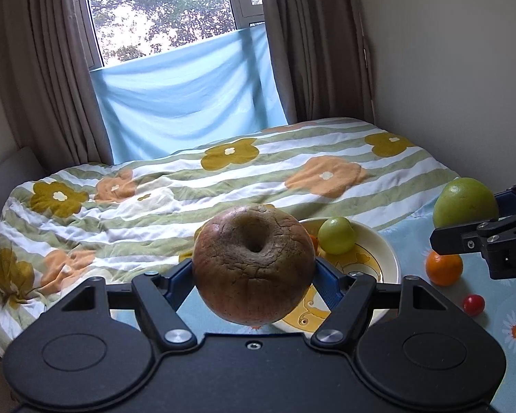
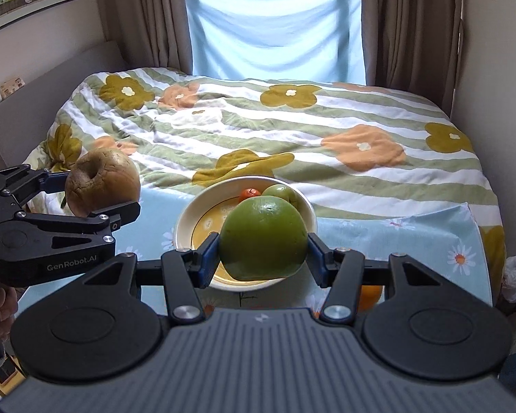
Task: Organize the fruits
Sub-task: 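Carry the wrinkled apple and green apple over the white bowl with both tools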
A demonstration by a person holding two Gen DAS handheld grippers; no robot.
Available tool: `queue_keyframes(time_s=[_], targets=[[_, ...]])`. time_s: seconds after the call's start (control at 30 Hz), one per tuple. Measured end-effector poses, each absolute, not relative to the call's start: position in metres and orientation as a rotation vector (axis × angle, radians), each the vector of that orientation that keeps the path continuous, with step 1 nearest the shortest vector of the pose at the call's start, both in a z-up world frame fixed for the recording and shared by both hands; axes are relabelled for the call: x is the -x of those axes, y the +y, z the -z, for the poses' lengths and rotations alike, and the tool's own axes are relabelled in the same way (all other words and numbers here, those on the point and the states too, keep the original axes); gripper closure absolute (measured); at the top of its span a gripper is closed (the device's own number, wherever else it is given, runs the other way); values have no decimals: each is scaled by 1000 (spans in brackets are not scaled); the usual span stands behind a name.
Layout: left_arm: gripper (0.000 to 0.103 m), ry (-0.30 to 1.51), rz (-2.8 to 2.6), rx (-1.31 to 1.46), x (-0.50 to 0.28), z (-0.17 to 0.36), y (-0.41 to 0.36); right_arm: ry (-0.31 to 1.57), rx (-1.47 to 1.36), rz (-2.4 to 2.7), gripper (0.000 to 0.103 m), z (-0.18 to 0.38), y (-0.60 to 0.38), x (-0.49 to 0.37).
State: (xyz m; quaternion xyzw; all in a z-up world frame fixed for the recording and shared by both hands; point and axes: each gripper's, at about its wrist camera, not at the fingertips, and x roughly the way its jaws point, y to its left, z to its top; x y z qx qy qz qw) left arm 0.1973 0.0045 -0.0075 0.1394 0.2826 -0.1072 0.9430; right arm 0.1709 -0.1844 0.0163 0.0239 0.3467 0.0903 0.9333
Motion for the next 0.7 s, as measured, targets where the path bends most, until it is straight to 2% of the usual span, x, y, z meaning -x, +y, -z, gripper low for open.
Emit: queue_keyframes(time_s=[0.4,0.7], targets=[[26,684,310,-328,-287,54,-18,760,-80,-101,35,15,-190,-245],[26,774,355,-374,-317,88,-32,793,-108,-53,35,33,-197,-278]])
